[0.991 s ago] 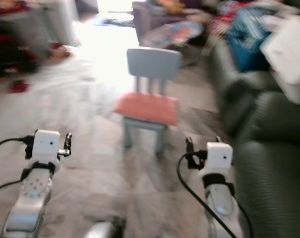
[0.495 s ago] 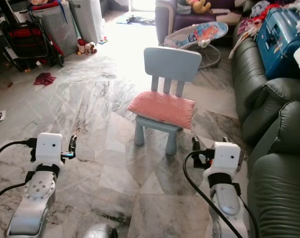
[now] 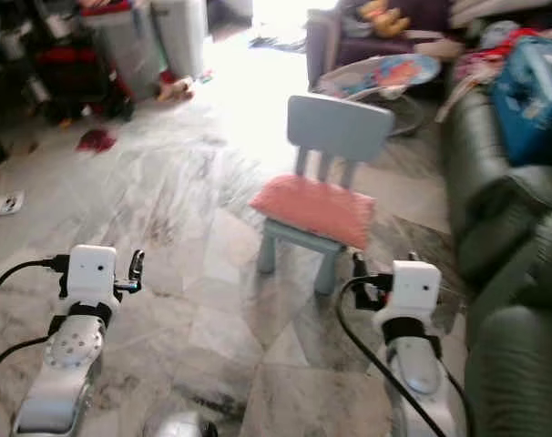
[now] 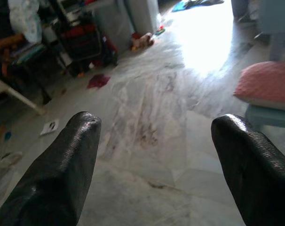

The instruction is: Move the pillow to the sofa

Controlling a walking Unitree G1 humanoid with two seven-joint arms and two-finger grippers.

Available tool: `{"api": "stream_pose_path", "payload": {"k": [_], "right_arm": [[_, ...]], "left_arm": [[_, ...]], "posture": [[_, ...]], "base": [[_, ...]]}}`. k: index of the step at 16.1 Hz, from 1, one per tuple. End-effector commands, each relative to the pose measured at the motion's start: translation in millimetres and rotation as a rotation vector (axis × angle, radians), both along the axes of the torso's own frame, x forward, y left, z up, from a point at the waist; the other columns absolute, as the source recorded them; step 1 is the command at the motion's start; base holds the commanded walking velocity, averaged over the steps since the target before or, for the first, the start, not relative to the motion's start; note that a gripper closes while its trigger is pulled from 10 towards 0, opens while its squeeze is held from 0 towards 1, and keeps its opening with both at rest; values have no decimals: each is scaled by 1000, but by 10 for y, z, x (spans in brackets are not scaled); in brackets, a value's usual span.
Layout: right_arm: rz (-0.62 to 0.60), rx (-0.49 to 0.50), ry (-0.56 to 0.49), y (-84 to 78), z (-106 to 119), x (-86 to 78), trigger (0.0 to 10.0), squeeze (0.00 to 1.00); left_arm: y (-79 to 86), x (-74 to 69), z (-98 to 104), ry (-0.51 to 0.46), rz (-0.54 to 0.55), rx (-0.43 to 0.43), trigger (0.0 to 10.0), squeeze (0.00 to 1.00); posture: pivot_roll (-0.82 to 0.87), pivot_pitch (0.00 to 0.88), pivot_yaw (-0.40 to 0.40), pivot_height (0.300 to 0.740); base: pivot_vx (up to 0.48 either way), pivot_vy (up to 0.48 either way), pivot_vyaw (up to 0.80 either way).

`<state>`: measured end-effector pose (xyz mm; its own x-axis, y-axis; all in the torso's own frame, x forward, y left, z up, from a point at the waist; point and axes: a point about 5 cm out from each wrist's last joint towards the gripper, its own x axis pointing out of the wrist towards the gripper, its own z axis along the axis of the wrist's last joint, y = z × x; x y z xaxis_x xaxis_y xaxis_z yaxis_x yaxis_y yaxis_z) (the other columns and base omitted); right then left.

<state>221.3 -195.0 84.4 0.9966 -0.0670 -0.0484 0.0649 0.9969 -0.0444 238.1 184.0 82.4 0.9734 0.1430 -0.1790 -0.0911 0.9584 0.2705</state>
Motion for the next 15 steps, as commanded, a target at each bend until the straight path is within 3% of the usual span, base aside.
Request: {"api": "stream_pose_path", "payload": {"k": [1,6,9,15], "right_arm": [[5,2,-4,-4,29,22,10000,0],[15,0,-4,1,36,43,10000,0],[19,1,-1,16,31,49,10000,0],[35,8,-6,54,42,65,10000,0]], "left_arm": [[-7,19,65,-27,-13,-4,10000,0],[-33,21,70,-27,-19,-22,10000,0],[-40,27,77,-29,-22,-30,10000,0],[-72,27,89,-31,-34,-40,10000,0]], "posture": [[3,0,-15,740],[3,0,-18,740],[4,0,-18,740],[5,0,-19,740]], "base": [[386,281,0],[399,265,0],[407,252,-800],[459,0,-800]]}}
